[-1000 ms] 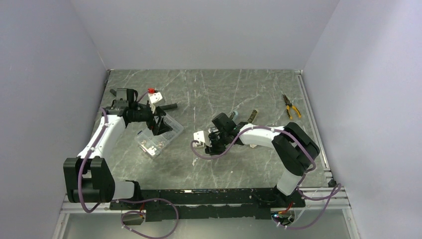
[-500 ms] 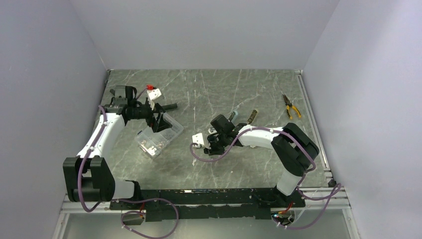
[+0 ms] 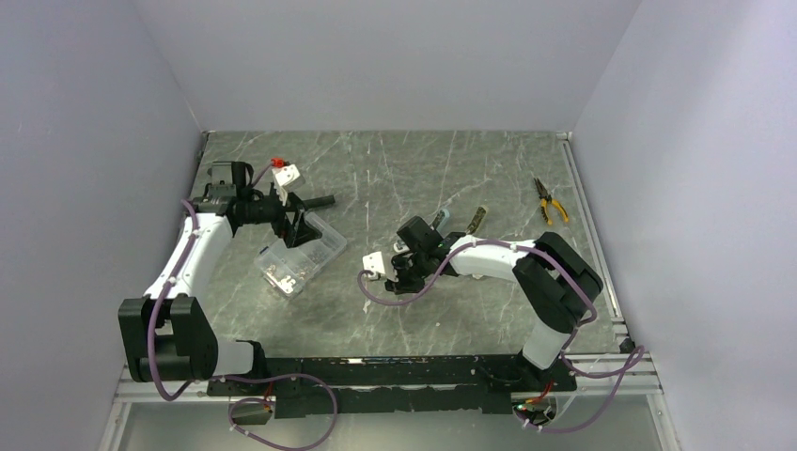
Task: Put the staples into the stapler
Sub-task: Pick up the staple from the center of the board.
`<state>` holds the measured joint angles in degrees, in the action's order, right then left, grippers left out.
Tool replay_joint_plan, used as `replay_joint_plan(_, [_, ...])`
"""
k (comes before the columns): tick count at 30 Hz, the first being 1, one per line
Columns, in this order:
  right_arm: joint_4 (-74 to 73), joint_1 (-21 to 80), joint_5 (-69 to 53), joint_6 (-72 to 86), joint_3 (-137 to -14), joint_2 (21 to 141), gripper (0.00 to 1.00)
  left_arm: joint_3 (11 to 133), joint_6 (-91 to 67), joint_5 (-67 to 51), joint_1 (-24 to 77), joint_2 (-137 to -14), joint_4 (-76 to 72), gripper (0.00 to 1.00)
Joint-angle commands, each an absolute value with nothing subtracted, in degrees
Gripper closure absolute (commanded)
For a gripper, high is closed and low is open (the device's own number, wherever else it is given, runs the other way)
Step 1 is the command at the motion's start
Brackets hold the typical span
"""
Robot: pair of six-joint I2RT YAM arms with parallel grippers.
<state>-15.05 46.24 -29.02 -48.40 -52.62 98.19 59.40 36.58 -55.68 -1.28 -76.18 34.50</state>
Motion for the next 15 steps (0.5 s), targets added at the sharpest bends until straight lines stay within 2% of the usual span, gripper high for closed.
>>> replay_joint_plan(1, [-19.4,46.7,-28.0,-48.8,-53.1,96.8,0.68,61.2,35.4,-57.6,-1.4,-73.8,32.4,0.02])
replay_joint_plan(15, [-18.5,46.8,-27.1,-47.4,-54.5,99.1,0.71,61.1,35.3,-57.2,-1.3,-73.1,32.3,0.02])
